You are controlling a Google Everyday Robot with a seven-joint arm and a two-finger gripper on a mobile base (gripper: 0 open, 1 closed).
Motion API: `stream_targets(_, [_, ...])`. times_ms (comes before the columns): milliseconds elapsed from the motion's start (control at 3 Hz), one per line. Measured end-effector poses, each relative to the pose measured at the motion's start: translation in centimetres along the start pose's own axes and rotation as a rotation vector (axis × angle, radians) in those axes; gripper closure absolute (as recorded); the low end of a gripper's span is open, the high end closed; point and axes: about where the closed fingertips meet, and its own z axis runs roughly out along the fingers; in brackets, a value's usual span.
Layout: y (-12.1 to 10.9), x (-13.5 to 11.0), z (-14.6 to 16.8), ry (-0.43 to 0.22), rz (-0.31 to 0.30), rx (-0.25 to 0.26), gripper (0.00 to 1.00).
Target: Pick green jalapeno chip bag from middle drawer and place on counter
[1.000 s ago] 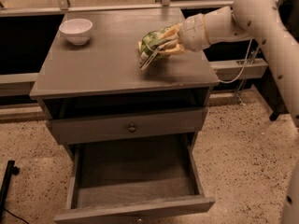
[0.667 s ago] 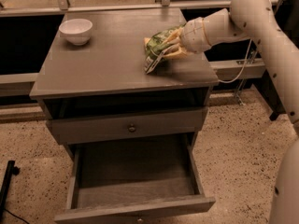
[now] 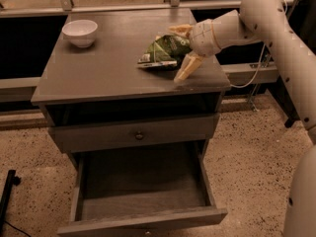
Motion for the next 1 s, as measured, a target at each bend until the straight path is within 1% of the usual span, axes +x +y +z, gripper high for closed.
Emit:
stream_targets(333, [0.3,0.3,-1.9,0.083,-0.013,-0.046,0.0])
stream_targets(667, [0.5,1.0,-5.9,0.156,0.009,-0.058,0.0])
stream_targets(1000, [0.7,1.1,-5.9,0.157,0.01,-0.064,0.0])
